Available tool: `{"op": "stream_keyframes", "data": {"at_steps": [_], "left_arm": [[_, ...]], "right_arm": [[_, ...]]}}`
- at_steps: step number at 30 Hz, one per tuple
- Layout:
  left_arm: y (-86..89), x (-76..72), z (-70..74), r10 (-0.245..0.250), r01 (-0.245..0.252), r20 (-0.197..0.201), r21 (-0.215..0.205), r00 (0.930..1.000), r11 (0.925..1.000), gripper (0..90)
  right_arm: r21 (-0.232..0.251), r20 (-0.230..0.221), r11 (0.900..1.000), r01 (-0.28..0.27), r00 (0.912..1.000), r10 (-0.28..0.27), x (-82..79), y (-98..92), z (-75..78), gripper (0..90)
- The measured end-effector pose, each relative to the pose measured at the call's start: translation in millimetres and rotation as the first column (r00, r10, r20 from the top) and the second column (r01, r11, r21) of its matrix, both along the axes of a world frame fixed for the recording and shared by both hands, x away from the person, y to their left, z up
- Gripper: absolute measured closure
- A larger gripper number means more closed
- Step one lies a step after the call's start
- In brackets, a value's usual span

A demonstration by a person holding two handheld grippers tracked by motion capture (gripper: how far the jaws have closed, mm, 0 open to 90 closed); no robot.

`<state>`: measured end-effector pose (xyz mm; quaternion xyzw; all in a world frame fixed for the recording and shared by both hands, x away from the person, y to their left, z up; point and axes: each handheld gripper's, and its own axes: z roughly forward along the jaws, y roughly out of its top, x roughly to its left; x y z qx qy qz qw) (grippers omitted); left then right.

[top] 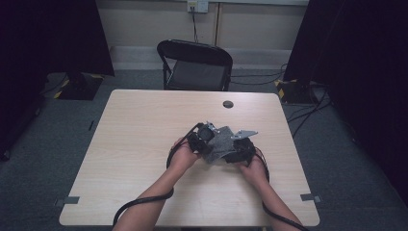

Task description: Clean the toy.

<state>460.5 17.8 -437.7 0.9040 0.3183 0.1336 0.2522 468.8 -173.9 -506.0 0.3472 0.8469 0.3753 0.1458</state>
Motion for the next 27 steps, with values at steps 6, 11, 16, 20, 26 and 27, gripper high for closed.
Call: {"op": "stream_keyframes", "data": {"at_steps": [6, 11, 16, 20, 26, 27], "left_arm": [[2.3, 2.2, -2.8, 0.006, -0.006, -0.004, 0.012, 1.0000, 0.9999, 73.5], [3.4, 3.9, -2.4, 0.019, -0.019, -0.001, 0.017, 0.9998, 0.9997, 73.5], [3.4, 6.1, -0.9, 0.024, -0.025, 0.004, 0.024, 0.9997, 0.9994, 73.5], [4.3, 8.7, -1.4, 0.037, -0.037, 0.000, 0.019, 0.9993, 0.9991, 73.2], [8.0, 12.9, 1.4, 0.052, -0.053, 0.005, 0.024, 0.9986, 0.9983, 73.3], [8.6, 13.6, 1.6, 0.058, -0.058, 0.006, 0.022, 0.9983, 0.9981, 73.3]], "right_arm": [[-0.001, 0.001, 1.000, 0.000, 1.0000, 0.000, -0.1, 0.1, 0.0, 22.6], [0.000, 0.001, 1.000, 0.001, 1.0000, -0.001, -0.1, 0.1, 0.0, 22.5], [0.000, 0.001, 1.000, 0.001, 1.0000, -0.001, -0.1, 0.1, 0.0, 22.6], [0.000, 0.001, 1.000, 0.001, 1.0000, -0.001, -0.1, 0.1, 0.0, 22.5], [0.000, 0.000, 1.000, 0.001, 1.0000, -0.001, -0.1, 0.1, 0.0, 22.5], [-0.001, 0.001, 1.000, 0.000, 1.0000, 0.000, -0.1, 0.1, 0.0, 22.5]]}}
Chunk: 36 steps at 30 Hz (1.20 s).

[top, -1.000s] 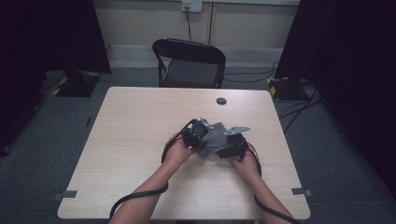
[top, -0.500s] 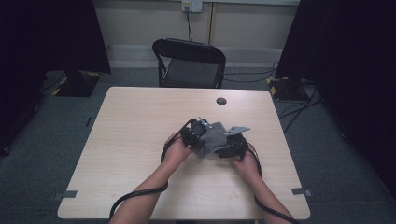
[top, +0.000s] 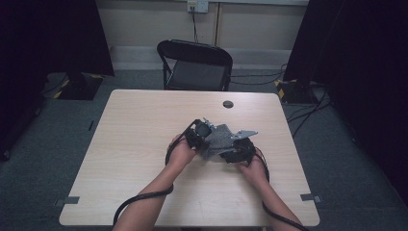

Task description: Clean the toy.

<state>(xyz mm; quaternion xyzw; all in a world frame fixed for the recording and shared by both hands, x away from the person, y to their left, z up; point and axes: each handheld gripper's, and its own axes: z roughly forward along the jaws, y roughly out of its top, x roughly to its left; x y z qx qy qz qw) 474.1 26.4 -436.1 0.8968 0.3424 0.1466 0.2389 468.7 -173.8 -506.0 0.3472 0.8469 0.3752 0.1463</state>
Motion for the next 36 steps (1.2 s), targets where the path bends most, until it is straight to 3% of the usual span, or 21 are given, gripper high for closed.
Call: {"op": "stream_keyframes", "data": {"at_steps": [36], "left_arm": [[15.4, 25.3, -0.2, 0.113, -0.113, -0.013, 0.006, 0.9935, 0.9935, 73.1]], "right_arm": [[0.001, 0.000, 1.000, 0.000, 1.0000, 0.000, 0.0, 0.0, 0.0, 22.5]]}}
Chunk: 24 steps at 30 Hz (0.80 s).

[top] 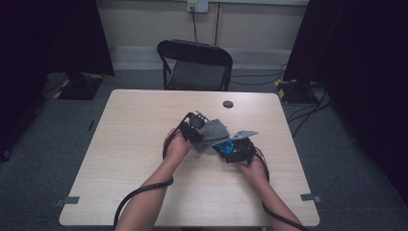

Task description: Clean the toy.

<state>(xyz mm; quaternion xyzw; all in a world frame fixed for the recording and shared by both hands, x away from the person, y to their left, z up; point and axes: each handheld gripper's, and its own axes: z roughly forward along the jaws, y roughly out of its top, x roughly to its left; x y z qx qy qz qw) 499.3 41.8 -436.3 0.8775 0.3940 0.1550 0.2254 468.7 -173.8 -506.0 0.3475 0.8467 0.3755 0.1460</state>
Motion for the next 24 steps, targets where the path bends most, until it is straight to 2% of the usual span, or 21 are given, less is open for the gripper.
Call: {"op": "stream_keyframes", "data": {"at_steps": [7, 13, 18, 24], "left_arm": [[2.3, 3.6, -0.7, 0.011, -0.011, 0.000, 0.003, 0.9999, 0.9999, 73.2], [5.7, 5.9, -1.1, 0.029, -0.030, -0.018, -0.025, 0.9994, 0.9992, 73.3], [11.5, 9.0, -2.2, 0.059, -0.059, -0.015, -0.041, 0.9982, 0.9974, 73.4], [16.3, 11.8, -1.3, 0.066, -0.067, -0.014, -0.036, 0.9977, 0.9971, 73.4]], "right_arm": [[0.000, 0.000, 1.000, 0.000, 1.0000, 0.000, 0.0, 0.0, 0.0, 22.5], [0.000, 0.000, 1.000, -0.001, 1.0000, 0.001, 0.1, -0.1, 0.0, 22.5], [0.000, 0.000, 1.000, 0.000, 1.0000, 0.000, 0.0, 0.0, 0.0, 22.5], [0.000, -0.001, 1.000, 0.000, 1.0000, 0.000, 0.0, 0.0, 0.0, 22.5]]}}
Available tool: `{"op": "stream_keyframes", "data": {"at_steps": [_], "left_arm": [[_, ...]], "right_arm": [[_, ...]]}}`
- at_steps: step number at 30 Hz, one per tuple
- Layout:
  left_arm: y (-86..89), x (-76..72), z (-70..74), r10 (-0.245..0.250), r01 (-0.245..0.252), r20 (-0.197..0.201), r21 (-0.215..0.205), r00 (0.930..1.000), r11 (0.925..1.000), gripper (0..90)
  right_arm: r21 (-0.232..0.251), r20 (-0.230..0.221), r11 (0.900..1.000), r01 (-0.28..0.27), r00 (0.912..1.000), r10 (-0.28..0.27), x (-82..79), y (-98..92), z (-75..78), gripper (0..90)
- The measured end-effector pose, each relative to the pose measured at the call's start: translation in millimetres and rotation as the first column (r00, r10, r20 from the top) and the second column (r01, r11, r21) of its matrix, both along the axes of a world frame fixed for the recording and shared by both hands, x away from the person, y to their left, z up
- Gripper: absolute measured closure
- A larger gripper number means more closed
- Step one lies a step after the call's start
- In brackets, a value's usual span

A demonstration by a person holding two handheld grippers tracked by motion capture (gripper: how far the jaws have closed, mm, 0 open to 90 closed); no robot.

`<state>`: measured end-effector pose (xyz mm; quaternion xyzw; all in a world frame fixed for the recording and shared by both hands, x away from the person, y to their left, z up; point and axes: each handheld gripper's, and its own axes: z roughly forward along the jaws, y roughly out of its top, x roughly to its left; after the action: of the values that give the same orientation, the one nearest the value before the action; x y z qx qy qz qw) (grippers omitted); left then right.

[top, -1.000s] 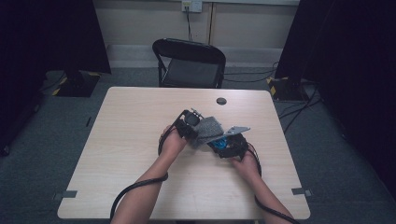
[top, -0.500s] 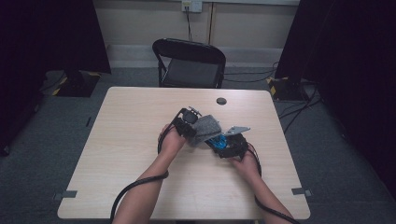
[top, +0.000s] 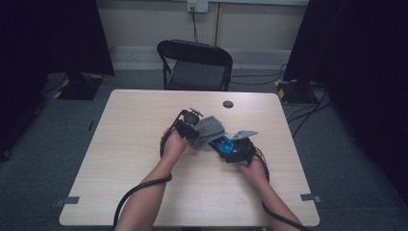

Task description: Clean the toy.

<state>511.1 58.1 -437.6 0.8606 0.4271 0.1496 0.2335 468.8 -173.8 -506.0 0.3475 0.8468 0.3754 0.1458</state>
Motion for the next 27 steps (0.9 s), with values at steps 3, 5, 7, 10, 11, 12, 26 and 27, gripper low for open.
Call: {"op": "stream_keyframes", "data": {"at_steps": [3, 5, 7, 10, 11, 12, 26, 27], "left_arm": [[1.0, 0.9, -0.6, 0.007, -0.007, -0.003, -0.004, 1.0000, 1.0000, 73.4], [1.7, 1.6, -0.6, 0.010, -0.010, -0.001, -0.002, 0.9999, 0.9999, 73.4], [2.9, 2.5, -0.7, 0.014, -0.014, 0.000, 0.002, 0.9999, 0.9999, 73.5], [5.1, 3.9, -0.9, 0.021, -0.021, -0.001, 0.000, 0.9998, 0.9998, 73.5], [5.8, 4.4, -1.1, 0.024, -0.024, 0.002, 0.001, 0.9997, 0.9997, 73.6], [6.6, 4.8, -1.3, 0.027, -0.027, 0.003, 0.002, 0.9996, 0.9996, 73.6], [23.3, 10.1, -1.6, 0.073, -0.073, 0.008, 0.009, 0.9973, 0.9973, 73.9], [24.7, 10.3, -1.6, 0.070, -0.070, 0.007, 0.012, 0.9975, 0.9975, 73.9]], "right_arm": [[0.000, 0.000, 1.000, 0.000, 1.0000, 0.000, 0.0, 0.0, 0.0, 22.5], [0.000, 0.000, 1.000, 0.000, 1.0000, 0.000, 0.0, 0.0, 0.0, 22.5], [0.000, 0.000, 1.000, 0.000, 1.0000, 0.000, 0.0, 0.0, 0.0, 22.5], [0.000, 0.000, 1.000, 0.000, 1.0000, 0.000, 0.0, 0.0, 0.0, 22.5], [0.000, 0.000, 1.000, 0.000, 1.0000, 0.000, 0.0, 0.0, 0.0, 22.5], [0.000, 0.000, 1.000, 0.001, 1.0000, -0.001, 0.0, 0.0, 0.0, 22.5], [0.000, 0.000, 1.000, 0.000, 1.0000, 0.000, 0.0, 0.0, 0.0, 22.5], [0.000, 0.000, 1.000, 0.000, 1.0000, 0.000, 0.0, 0.0, 0.0, 22.5]]}}
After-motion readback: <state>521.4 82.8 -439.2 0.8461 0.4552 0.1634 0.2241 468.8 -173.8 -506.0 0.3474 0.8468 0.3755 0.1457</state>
